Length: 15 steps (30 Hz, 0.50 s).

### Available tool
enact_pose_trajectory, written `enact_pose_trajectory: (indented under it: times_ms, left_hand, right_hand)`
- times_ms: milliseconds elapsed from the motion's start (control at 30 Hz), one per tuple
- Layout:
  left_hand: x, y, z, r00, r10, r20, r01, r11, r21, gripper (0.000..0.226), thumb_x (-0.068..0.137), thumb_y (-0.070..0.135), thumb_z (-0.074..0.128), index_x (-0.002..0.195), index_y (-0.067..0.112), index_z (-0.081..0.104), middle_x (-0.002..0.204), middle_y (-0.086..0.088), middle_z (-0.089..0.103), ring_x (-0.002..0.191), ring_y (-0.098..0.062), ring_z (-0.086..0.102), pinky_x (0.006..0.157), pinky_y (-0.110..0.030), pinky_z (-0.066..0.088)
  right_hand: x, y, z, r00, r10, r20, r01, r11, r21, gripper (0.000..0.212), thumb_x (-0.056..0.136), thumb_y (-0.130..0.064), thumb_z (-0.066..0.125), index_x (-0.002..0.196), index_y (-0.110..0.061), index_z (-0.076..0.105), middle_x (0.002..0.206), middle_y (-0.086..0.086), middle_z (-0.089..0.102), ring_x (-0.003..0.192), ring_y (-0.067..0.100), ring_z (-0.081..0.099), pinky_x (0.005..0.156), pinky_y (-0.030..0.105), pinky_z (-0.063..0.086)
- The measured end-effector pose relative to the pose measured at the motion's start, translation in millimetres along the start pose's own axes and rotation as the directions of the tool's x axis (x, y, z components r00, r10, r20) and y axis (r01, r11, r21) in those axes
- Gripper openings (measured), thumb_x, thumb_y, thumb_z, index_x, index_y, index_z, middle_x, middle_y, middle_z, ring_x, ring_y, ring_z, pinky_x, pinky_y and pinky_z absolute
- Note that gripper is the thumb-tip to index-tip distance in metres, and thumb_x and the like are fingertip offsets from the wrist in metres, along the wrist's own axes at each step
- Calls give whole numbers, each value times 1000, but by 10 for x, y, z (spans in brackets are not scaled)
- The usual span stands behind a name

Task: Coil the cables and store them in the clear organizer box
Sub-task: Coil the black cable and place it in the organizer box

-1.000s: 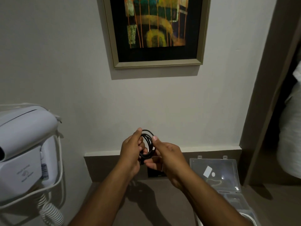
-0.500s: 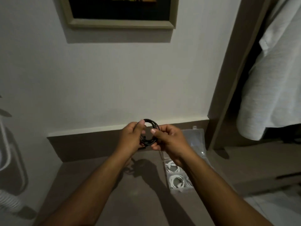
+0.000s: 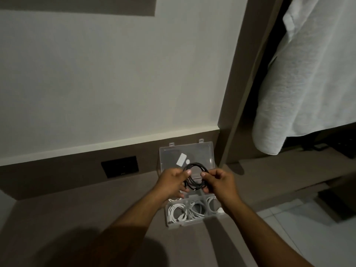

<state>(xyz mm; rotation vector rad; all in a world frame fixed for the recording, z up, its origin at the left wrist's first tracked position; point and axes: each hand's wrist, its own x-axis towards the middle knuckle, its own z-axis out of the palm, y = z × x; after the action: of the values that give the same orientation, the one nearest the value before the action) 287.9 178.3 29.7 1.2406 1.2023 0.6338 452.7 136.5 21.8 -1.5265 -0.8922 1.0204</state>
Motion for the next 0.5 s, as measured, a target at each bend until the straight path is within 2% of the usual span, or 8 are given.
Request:
enact_pose_trajectory:
  times_ms: [67, 167, 233, 300, 400, 500]
  left_hand:
    - [153, -94, 59, 997, -17, -75, 17, 1000, 3, 17, 88, 31, 65, 88, 14, 66, 81, -10, 73, 61, -22, 72, 44, -23, 47]
    - [340, -282, 112, 978, -26, -206, 39, 998, 59, 22, 81, 29, 73, 92, 18, 58, 82, -11, 72, 59, -27, 72, 45, -25, 50]
    - [434, -416, 141, 962, -37, -271, 63, 994, 88, 26, 77, 25, 77, 84, 21, 51, 72, -10, 67, 49, -25, 68, 46, -29, 54]
    - [528, -518, 180, 947, -10, -322, 84, 973, 216, 28, 75, 21, 78, 73, 22, 49, 64, -5, 62, 45, -20, 62, 46, -29, 52]
    - [633, -607, 237, 944, 41, -328, 116, 889, 443, 30, 73, 21, 74, 60, 22, 47, 59, 3, 55, 57, -21, 58, 56, -33, 49]
    - [706, -668, 286, 947, 52, -318, 98, 895, 436, 18, 77, 20, 70, 73, 21, 53, 66, 8, 56, 69, -20, 60, 62, -34, 48]
  right_hand:
    - [125, 105, -3, 1000, -2, -6, 2, 1000, -27, 8, 84, -7, 70, 82, -11, 63, 63, 13, 67, 39, 16, 57, 41, 26, 51]
    - [297, 336, 23, 1000, -29, -2, 28, 996, -81, 21, 83, -4, 69, 84, -19, 54, 64, 16, 65, 38, 21, 57, 38, 29, 49]
    - [383, 498, 42, 998, -63, 19, 65, 981, -182, 25, 83, -5, 69, 77, -22, 52, 63, 16, 63, 41, 22, 58, 40, 30, 49]
    - [469, 643, 58, 992, -113, 57, 126, 932, -340, 23, 83, -9, 70, 74, -20, 52, 62, 11, 62, 49, 20, 59, 47, 33, 51]
    - [550, 770, 89, 985, -144, 98, 174, 840, -513, 18, 83, -13, 69, 73, -14, 54, 68, 5, 65, 62, 19, 61, 58, 35, 51]
    - [616, 827, 121, 980, -174, 98, 199, 798, -569, 16, 84, -11, 66, 71, -10, 56, 66, 2, 63, 59, 14, 57, 56, 32, 48]
